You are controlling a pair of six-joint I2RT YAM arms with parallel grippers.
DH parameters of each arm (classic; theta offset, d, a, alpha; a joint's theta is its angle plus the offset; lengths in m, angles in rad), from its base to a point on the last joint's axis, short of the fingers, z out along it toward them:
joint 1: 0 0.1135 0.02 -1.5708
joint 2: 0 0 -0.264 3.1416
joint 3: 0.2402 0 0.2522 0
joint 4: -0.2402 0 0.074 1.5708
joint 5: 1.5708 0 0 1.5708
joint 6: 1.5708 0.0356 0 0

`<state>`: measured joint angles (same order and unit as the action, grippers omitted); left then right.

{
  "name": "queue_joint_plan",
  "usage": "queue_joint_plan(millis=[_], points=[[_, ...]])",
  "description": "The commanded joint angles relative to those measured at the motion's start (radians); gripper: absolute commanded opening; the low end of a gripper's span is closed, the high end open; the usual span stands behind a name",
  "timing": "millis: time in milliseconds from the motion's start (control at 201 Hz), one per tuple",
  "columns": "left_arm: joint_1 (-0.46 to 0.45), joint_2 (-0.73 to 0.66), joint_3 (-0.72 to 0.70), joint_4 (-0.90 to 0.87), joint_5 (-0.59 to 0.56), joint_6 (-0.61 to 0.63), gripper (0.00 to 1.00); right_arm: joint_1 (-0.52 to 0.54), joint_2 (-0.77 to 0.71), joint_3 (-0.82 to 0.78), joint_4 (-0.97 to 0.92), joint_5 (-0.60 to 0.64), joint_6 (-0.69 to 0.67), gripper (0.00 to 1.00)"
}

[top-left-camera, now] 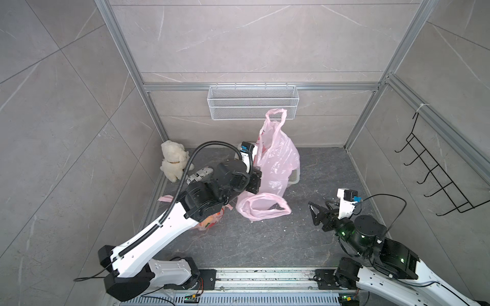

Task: Place the banana into a plastic bag & tie a knot
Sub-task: Pick up the plastic bag at the center of the board, then open the plastic bag at the center of the board.

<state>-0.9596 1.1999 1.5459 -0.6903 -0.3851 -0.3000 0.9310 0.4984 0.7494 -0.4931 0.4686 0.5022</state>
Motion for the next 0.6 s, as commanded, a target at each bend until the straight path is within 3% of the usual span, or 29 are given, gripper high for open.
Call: queue_joint_plan(millis=[0,105,229,473,597], points=[[0.004,-0.053,0.042,-0.266,-0.176,0.047,0.00,0.004,0.112,0.035,0.069,-0.079,-0.029,0.87],[0.004,-0.093,-0.027,-0.294,-0.165,-0.002,0.00,0.005,0.229,0.045,0.166,-0.193,-0.001,0.88],[-0.009,-0.072,-0.127,-0.252,-0.057,-0.098,0.00,0.005,0.350,0.054,0.281,-0.299,0.056,0.89],[-0.102,-0.036,-0.473,0.245,0.149,-0.176,0.00,0.006,0.452,0.040,0.409,-0.366,0.169,0.91],[-0.140,-0.024,-0.587,0.468,0.160,-0.211,0.00,0.006,0.460,-0.001,0.424,-0.376,0.214,0.92]])
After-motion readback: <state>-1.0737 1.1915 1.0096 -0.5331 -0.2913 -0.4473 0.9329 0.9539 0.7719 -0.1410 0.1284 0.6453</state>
